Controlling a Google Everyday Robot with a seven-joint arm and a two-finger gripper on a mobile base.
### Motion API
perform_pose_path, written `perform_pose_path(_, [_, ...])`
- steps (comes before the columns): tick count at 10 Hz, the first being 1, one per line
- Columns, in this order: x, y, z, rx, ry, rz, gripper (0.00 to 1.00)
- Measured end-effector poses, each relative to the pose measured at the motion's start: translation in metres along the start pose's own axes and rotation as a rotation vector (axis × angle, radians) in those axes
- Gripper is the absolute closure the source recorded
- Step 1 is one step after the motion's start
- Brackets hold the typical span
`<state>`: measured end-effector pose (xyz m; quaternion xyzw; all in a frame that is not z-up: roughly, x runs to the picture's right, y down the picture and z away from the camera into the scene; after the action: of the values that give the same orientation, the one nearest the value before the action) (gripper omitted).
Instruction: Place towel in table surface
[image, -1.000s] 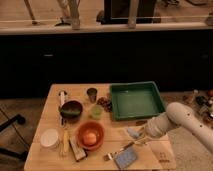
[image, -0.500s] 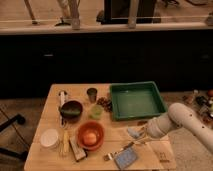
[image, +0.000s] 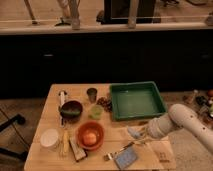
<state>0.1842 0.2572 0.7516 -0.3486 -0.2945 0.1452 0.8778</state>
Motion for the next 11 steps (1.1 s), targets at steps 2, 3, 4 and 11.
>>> perform_pose_path(2, [0.0020, 0.0006, -0.0032, 0.012, -0.011, 0.011, 0.60])
perform_pose_path(3, [0.0026, 0.0004, -0.0038, 0.014, -0.012, 0.012, 0.52])
perform_pose_path(4, [0.0022, 0.0000, -0.0036, 0.014, -0.013, 0.011, 0.42])
perform_pose_path(11, [0.0022, -0.0031, -0.0085, 0.049, -0.008, 0.015, 0.20])
